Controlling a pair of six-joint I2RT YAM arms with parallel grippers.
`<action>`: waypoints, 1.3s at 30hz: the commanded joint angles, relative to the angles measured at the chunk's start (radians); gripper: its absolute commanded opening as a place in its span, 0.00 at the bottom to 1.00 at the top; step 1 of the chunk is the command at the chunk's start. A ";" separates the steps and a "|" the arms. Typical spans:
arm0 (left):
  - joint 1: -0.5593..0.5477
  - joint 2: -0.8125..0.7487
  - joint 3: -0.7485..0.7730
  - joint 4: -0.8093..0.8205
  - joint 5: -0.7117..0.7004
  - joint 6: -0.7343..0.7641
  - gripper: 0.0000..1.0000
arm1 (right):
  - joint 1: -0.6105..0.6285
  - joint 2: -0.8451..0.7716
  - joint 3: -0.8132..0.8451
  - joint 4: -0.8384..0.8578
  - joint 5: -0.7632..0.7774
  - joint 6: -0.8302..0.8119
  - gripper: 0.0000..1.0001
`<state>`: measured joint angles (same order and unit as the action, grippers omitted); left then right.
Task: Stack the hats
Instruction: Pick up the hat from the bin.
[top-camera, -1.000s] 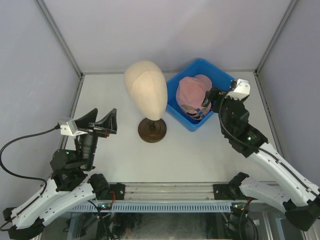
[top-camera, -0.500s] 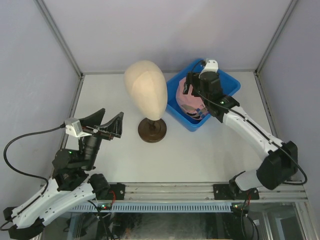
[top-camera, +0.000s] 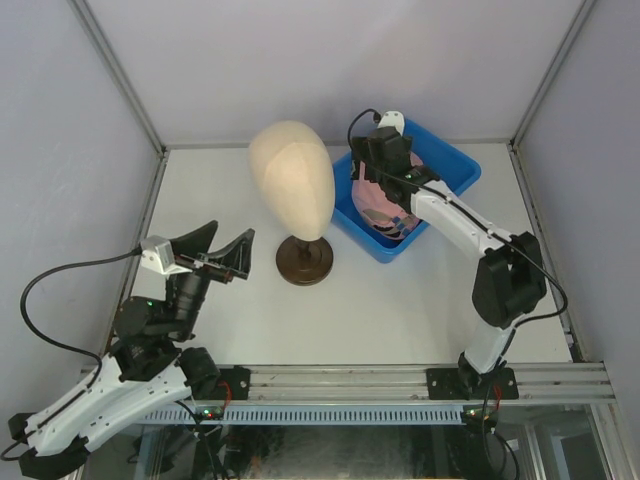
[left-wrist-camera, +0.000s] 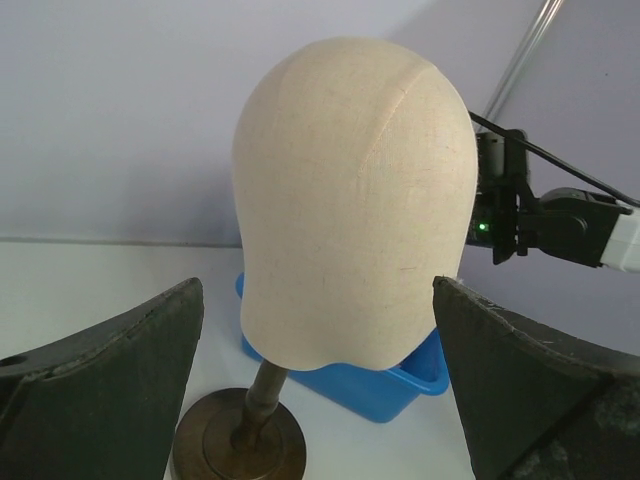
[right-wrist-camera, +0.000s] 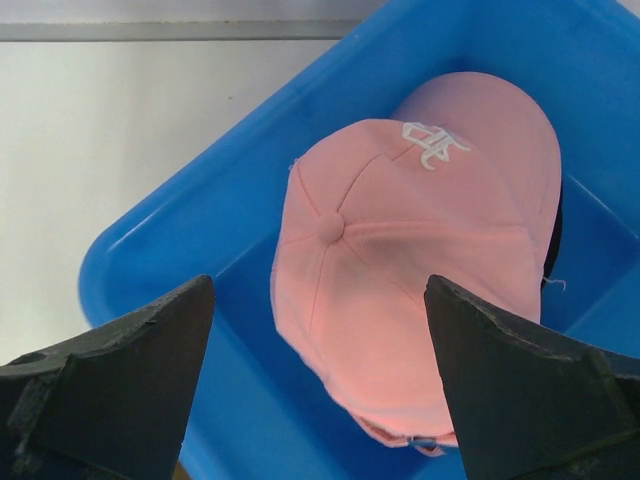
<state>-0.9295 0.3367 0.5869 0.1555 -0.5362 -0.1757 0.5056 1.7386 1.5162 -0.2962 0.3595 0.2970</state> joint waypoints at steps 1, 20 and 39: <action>-0.005 -0.016 -0.011 0.016 0.021 -0.006 1.00 | 0.005 0.065 0.107 -0.044 0.081 -0.031 0.86; -0.005 -0.037 -0.054 0.051 -0.013 0.006 1.00 | 0.008 0.168 0.207 -0.129 0.180 -0.049 0.27; -0.005 -0.043 -0.075 0.053 -0.076 -0.016 1.00 | 0.061 -0.009 0.149 -0.074 0.292 -0.107 0.04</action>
<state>-0.9295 0.2836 0.5346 0.1730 -0.5812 -0.1757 0.5552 1.8370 1.6623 -0.4374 0.6064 0.2142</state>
